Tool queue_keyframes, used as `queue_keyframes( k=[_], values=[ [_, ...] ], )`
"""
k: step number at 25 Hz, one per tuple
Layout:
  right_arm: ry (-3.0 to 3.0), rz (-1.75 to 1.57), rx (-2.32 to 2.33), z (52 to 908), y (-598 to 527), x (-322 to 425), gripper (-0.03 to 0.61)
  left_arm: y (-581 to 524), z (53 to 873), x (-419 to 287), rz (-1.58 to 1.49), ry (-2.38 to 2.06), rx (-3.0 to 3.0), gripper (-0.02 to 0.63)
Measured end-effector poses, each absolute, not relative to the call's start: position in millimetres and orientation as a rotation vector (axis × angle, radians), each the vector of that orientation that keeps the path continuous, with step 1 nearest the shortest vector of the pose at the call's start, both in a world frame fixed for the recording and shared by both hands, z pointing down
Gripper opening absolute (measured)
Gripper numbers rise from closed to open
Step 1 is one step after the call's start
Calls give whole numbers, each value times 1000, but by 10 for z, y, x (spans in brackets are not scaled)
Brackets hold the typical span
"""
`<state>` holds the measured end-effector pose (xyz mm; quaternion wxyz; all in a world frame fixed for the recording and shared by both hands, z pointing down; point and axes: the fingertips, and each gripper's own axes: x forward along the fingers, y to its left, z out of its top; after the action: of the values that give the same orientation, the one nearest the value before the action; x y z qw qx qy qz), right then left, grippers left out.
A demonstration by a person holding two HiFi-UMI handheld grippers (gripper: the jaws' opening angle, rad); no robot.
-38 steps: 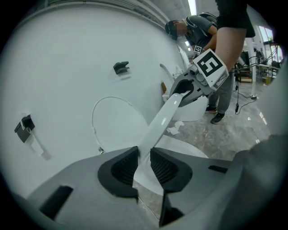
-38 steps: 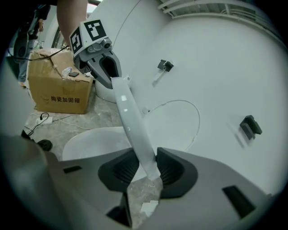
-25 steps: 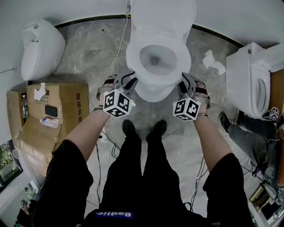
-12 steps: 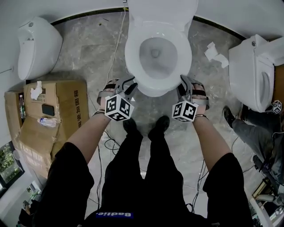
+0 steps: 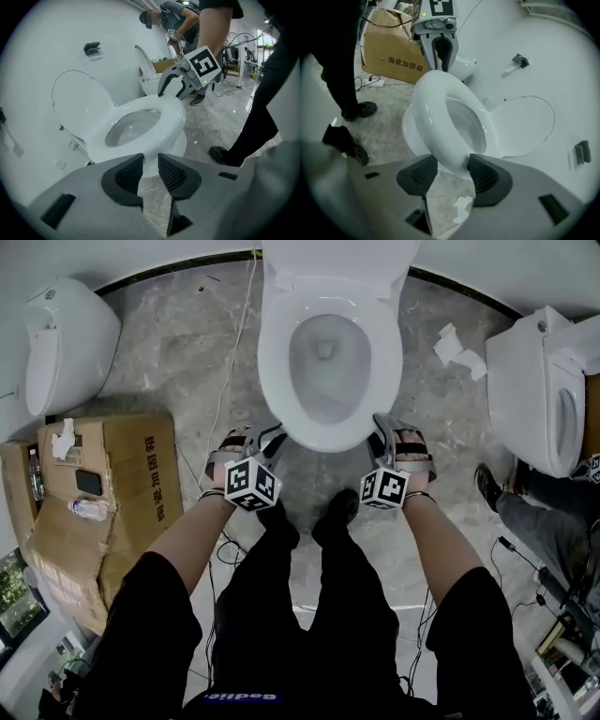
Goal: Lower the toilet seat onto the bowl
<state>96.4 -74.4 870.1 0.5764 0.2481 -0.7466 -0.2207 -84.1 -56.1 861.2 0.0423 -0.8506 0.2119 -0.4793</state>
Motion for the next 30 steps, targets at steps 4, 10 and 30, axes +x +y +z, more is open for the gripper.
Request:
queue_keyframes(
  k=[4,10,30],
  values=[
    [-1734,-500,545,8960,-663,956,220,-501,8883,-862,-1491,606,-2590,94],
    [-1724,-474,473,9223,-599,951,227,-448,9179,-871,-1540,569,-2604,95],
    [-1690,-295,449,9348,-495,932,227,-343,9289,-861,-1630,512,-2663,95]
  ],
)
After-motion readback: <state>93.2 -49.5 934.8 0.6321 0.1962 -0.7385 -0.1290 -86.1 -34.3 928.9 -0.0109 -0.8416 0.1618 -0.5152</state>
